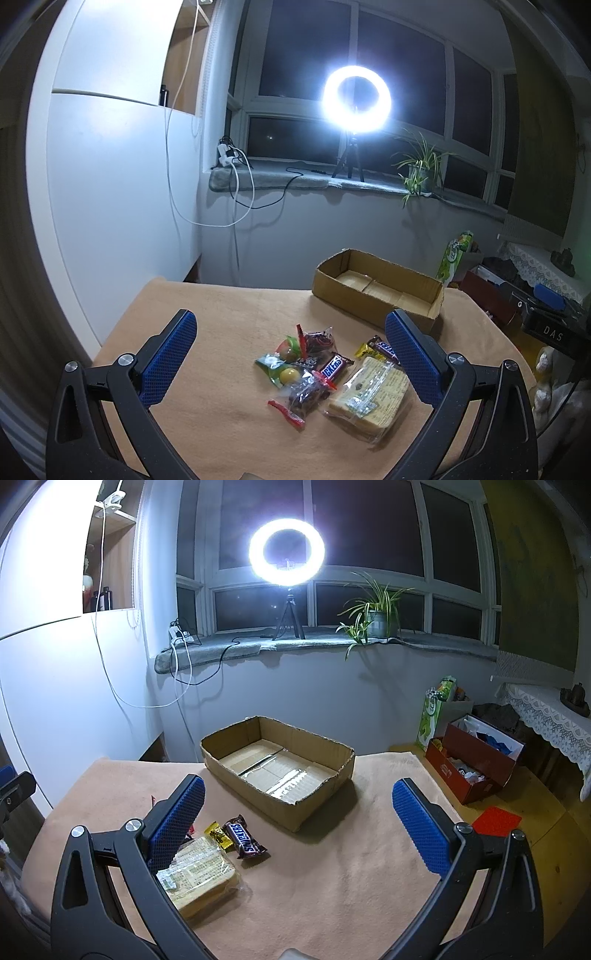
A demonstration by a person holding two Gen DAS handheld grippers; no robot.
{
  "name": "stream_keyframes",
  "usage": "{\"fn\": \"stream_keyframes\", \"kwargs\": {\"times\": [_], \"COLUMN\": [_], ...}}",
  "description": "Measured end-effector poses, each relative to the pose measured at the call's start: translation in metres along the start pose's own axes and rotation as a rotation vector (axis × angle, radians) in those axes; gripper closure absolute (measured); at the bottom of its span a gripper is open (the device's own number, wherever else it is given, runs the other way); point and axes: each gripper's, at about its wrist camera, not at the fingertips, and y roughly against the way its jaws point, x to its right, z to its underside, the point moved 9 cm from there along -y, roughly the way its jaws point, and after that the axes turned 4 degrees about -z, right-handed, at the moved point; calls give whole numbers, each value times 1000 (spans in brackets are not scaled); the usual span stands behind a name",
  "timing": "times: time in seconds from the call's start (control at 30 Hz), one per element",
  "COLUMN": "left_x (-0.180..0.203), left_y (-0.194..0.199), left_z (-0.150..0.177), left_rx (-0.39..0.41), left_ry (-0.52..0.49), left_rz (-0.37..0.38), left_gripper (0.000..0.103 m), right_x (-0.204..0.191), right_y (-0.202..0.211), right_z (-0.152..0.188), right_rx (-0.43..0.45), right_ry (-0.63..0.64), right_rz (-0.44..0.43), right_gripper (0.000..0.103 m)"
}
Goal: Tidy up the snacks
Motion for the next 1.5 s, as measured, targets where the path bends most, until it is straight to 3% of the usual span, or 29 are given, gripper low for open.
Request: {"fn": "stream_keyframes", "kwargs": {"times": [0.67,1.33,1.5], "left_x": [-3,-3,-3], "left_y": [-9,-12,-17], "left_z": [5,8,14], "left_rx": [-4,-13,-40], "left_ry": [-34,-32,-19], "left_rz": [-66,-65,-42], "left_gripper": [1,1,1], "right_x": [1,5,4], "right_y": [-13,-18,-26], "right_z": [18,21,29], "right_rx": [-36,-58,-92], "right_ry": [-14,-19,-18], "right_rz": [-18,-28,-71], "right_gripper": [0,0,0]}}
